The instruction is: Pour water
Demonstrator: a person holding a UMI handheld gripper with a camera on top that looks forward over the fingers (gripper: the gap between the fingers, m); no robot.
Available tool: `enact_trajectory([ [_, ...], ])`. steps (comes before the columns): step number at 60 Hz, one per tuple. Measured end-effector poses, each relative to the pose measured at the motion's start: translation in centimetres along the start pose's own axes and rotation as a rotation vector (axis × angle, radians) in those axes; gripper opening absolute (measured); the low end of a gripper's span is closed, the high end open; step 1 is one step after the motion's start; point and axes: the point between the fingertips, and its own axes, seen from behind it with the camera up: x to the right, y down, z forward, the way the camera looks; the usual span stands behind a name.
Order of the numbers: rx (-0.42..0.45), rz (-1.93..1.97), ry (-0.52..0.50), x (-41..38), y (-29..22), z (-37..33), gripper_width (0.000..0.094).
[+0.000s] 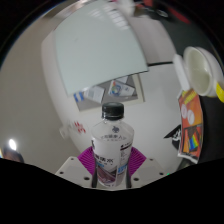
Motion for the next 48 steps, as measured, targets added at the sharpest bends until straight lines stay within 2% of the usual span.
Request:
enact_trajectory([
  [13,0.171,0.460,-0.077,4.5,-7.6,-2.0,0.0366],
  [20,0.187,0.508,-0.060,5.7,-8.2,-2.3,0.0368],
  [28,0.167,0.514,-0.052,5.0,-8.0,-2.3,0.0368],
  [34,0.104,0.405,-0.037,2.6,-7.2,-1.4,0.0367],
  [37,0.061,0.298,-0.029,0.9,-6.7,-2.3,0.0364],
  [42,-0.007,0.035,0.015,-1.8,-6.5,-0.1,0.0369],
  [48,-0.046,-0.365,0.067,-4.8,-8.2,0.3,0.0366],
])
